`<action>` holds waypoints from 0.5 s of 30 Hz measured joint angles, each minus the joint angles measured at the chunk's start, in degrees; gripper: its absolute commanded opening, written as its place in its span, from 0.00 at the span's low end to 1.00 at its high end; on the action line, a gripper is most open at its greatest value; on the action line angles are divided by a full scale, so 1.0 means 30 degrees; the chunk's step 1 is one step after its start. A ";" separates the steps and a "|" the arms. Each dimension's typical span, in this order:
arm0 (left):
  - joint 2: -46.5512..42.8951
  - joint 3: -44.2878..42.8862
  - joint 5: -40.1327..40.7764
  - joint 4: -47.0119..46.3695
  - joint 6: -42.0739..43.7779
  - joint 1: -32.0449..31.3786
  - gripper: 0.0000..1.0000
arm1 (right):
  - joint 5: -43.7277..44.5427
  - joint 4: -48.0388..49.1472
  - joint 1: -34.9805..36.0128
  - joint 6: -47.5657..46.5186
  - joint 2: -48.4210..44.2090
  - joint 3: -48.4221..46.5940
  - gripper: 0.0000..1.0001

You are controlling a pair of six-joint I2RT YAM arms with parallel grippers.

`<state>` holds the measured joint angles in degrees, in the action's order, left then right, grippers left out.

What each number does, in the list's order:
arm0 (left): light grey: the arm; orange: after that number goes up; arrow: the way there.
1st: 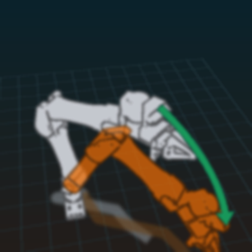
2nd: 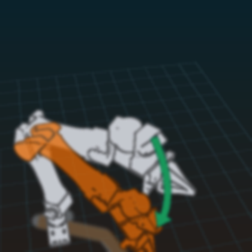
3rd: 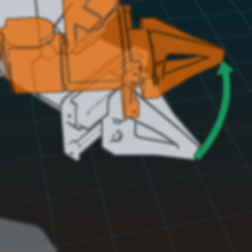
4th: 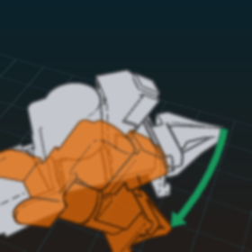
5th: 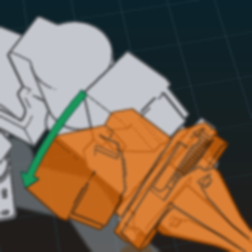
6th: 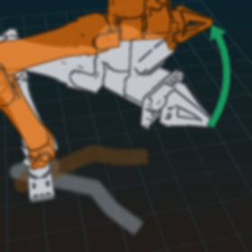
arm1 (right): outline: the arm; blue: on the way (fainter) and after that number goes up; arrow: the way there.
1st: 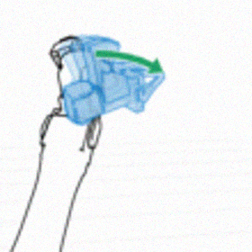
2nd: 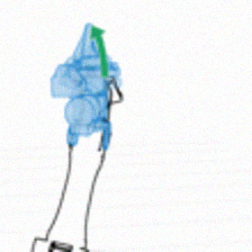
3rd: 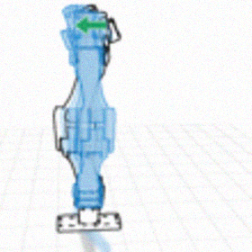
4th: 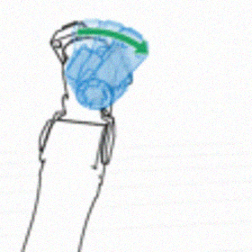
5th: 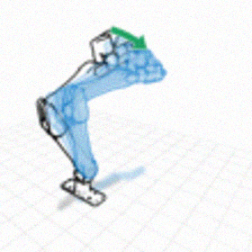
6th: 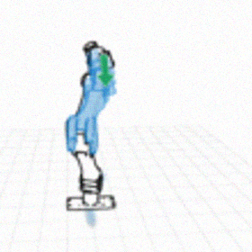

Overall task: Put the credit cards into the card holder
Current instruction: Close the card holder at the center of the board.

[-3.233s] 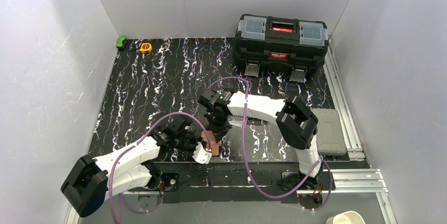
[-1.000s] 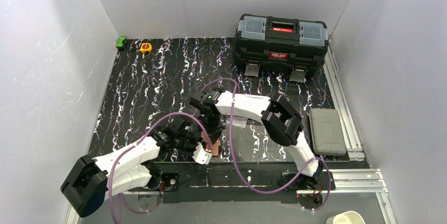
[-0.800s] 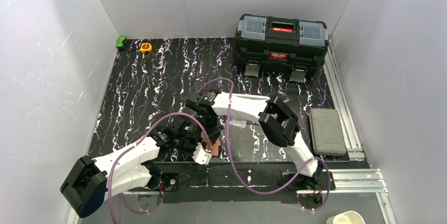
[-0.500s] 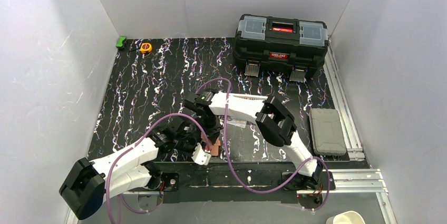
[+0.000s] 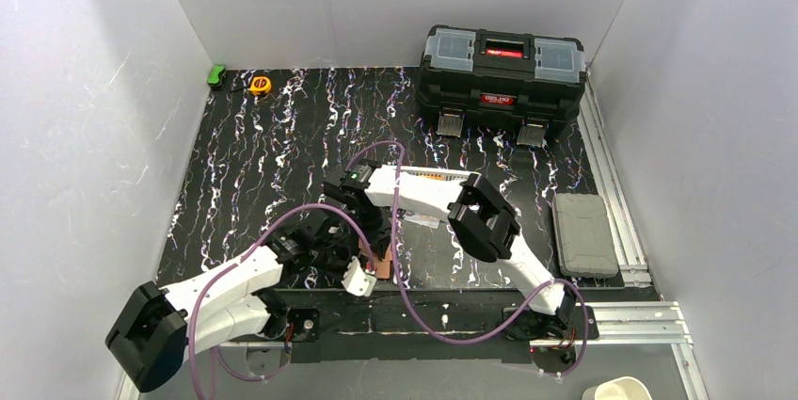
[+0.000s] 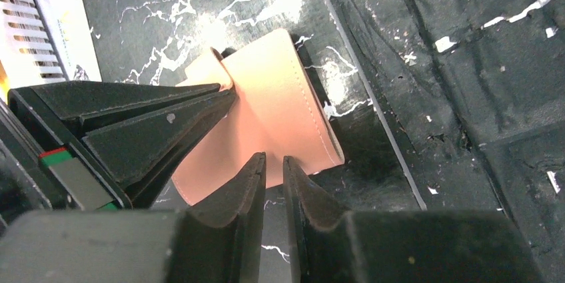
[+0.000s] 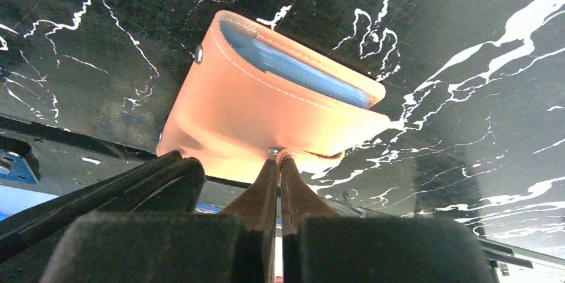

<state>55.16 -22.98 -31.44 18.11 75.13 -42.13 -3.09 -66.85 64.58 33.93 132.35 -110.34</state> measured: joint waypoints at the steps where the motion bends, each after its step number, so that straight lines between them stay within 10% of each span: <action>1: -0.0066 0.0000 0.0138 0.0066 0.0022 0.0000 0.14 | 0.0000 -0.0153 0.0000 -0.0051 0.0124 -0.0182 0.01; 15: -0.2586 0.1770 0.1705 0.0146 0.0328 0.0000 0.13 | -0.0707 0.5384 -0.0474 0.0634 -0.3912 0.5770 0.01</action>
<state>47.40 -17.67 -26.33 18.55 76.12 -42.13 -5.21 -50.70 63.16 35.83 120.62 -93.03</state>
